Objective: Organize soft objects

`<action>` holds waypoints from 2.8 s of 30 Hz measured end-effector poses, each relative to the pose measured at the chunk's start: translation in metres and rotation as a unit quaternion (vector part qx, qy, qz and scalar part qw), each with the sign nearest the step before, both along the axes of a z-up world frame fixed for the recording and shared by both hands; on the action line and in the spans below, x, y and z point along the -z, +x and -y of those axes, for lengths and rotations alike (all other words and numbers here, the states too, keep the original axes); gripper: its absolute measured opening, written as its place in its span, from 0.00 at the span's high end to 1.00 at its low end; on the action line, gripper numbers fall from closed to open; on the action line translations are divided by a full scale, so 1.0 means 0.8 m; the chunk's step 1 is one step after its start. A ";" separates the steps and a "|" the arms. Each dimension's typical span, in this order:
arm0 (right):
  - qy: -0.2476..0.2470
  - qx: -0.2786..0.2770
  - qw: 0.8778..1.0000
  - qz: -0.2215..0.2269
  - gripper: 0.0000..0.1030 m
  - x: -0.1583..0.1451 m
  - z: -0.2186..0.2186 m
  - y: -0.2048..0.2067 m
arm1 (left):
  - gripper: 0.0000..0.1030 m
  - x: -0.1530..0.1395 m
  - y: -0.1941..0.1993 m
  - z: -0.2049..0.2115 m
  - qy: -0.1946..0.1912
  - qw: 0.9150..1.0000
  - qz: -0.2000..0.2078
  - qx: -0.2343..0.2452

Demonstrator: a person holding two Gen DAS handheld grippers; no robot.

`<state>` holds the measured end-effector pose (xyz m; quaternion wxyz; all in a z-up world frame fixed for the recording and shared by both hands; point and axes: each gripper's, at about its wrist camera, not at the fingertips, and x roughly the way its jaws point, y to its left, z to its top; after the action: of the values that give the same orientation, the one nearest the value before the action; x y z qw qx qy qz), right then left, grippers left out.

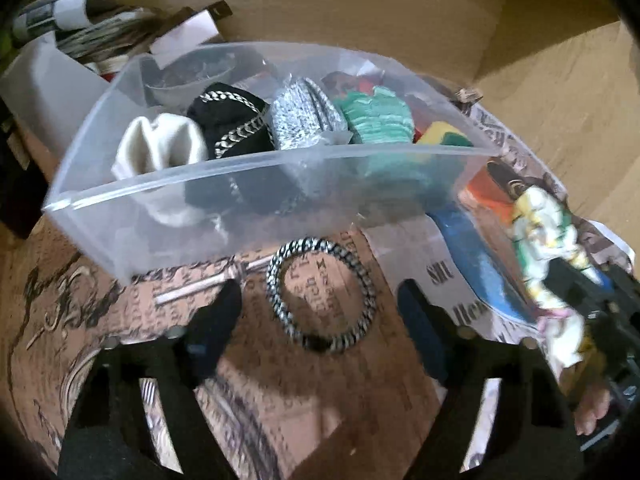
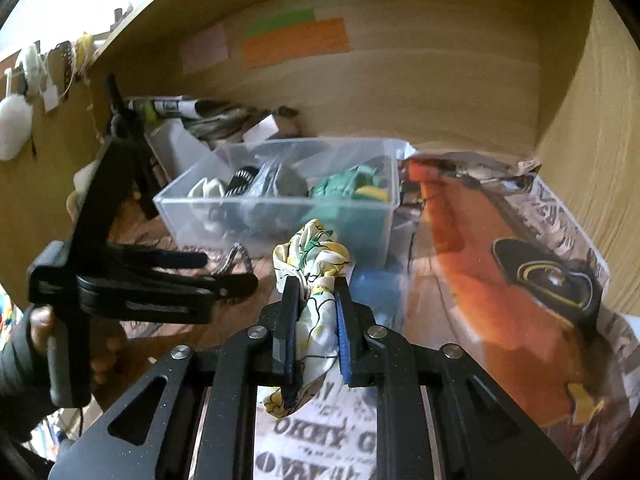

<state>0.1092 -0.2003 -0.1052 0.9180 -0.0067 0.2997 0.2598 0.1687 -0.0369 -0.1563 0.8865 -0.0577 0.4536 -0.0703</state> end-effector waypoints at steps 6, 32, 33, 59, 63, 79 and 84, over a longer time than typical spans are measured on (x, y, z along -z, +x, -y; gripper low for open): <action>0.005 0.004 1.000 0.011 0.86 -0.010 0.003 0.008 | 0.62 0.000 -0.002 0.004 0.008 1.000 0.012 0.011; 0.017 -0.009 0.997 0.081 0.86 -0.076 -0.038 0.073 | 0.71 -0.139 -0.021 -0.032 0.010 0.987 0.161 -0.015; 0.015 -0.010 0.997 0.079 0.85 -0.075 -0.042 0.078 | 0.71 -0.137 -0.018 -0.034 0.013 0.987 0.161 -0.018; -0.051 -0.010 0.999 -0.002 0.45 -0.011 -0.084 0.153 | 0.35 -0.083 0.048 -0.056 0.028 0.991 0.127 -0.030; -0.037 -0.007 0.999 0.020 0.45 -0.034 -0.075 0.139 | 0.35 -0.107 0.026 -0.060 0.027 0.986 0.158 -0.035; 0.043 -0.009 0.987 0.156 0.19 -0.143 -0.034 0.021 | 0.12 -0.209 -0.102 -0.057 0.032 0.947 0.316 -0.040; 0.059 -0.007 0.983 0.173 0.05 -0.152 -0.028 -0.003 | 0.03 -0.217 -0.131 -0.055 0.039 0.938 0.340 -0.046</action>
<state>0.1072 -0.1778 0.0167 0.9529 0.0005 0.1205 0.2782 0.0640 0.0072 0.0174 0.9917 -0.0167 0.1241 -0.0274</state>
